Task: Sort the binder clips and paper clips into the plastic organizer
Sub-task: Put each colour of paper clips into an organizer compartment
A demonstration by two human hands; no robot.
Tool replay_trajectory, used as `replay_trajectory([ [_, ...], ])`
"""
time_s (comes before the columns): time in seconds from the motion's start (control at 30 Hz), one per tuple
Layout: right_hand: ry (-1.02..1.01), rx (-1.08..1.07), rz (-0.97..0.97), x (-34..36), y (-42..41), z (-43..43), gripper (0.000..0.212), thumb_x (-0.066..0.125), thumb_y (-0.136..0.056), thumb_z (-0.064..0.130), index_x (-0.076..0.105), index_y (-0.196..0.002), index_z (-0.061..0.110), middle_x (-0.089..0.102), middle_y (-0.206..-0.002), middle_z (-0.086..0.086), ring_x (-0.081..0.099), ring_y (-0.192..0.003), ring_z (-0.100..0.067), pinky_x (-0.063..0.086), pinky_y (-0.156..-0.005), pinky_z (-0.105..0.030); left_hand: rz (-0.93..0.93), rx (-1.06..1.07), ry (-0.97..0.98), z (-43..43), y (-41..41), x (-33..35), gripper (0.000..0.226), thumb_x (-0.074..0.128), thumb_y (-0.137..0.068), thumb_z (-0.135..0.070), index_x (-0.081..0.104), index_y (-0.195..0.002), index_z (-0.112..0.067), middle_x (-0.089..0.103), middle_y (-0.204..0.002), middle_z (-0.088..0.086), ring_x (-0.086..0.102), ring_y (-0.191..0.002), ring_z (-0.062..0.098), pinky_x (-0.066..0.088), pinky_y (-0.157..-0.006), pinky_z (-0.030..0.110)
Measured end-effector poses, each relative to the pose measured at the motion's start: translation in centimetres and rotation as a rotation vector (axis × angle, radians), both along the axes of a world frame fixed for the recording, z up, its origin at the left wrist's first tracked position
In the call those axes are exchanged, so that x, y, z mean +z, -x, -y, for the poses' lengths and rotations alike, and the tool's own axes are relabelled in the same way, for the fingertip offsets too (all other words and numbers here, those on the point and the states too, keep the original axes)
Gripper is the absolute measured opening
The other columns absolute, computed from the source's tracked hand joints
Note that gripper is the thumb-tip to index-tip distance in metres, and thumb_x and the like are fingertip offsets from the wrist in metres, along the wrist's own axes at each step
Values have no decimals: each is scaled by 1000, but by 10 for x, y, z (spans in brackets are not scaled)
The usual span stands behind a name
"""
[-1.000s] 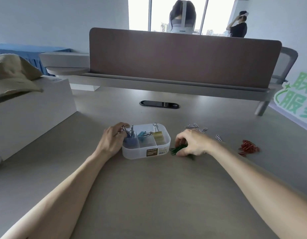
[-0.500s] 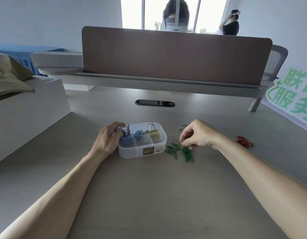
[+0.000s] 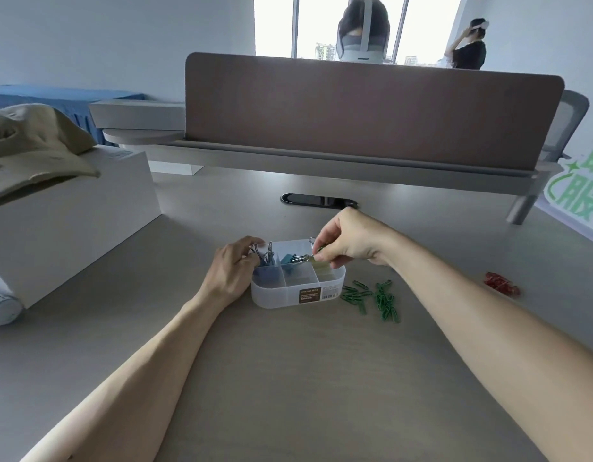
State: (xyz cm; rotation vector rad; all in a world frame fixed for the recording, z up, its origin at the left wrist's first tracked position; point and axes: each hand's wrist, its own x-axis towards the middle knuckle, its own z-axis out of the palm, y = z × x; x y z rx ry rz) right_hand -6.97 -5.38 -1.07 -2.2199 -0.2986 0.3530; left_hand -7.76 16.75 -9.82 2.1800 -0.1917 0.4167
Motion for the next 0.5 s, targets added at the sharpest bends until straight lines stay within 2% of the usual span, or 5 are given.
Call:
replay_trajectory([
  [0.17,282,-62,73,-7,-3,-10,15,71,-68,-5,74,-67,10,67,-60,-4,65,-51,-18,58,-56,-26,-5,-4,4,-1,-1,0,43,42,-67,-19,67,-102,-18,59,-60,-14,53,-62,-7,33,-52,7],
  [0.23,382,-55,104,-6,-3,-15,18,69,-67,-4,74,-65,13,68,-60,-4,68,-54,-20,57,-52,-23,-7,-4,5,-1,-1,0,43,42,-68,-20,67,-103,-18,60,-63,-13,54,-62,-6,34,-53,8],
  [0.3,454,-42,124,-5,-3,-20,18,69,-66,-6,74,-68,11,69,-65,-6,70,-56,-21,58,-53,-25,-5,-3,4,-2,-1,-1,44,42,-68,-20,67,-104,-17,62,-66,-10,54,-63,-2,34,-53,8],
  [0.4,597,26,152,-4,-3,-27,22,75,-62,-4,76,-82,5,73,-83,-14,64,-56,-17,61,-68,-34,-4,3,-2,-2,0,-1,44,42,-69,-21,66,-105,-17,62,-66,-8,54,-64,1,35,-54,9],
  [0.5,614,82,150,1,-1,-26,25,82,-61,3,77,-84,11,72,-88,-11,66,-61,-11,61,-70,-35,3,0,-3,-2,0,-1,42,42,-68,-21,67,-102,-18,62,-65,-9,54,-64,2,35,-54,9],
])
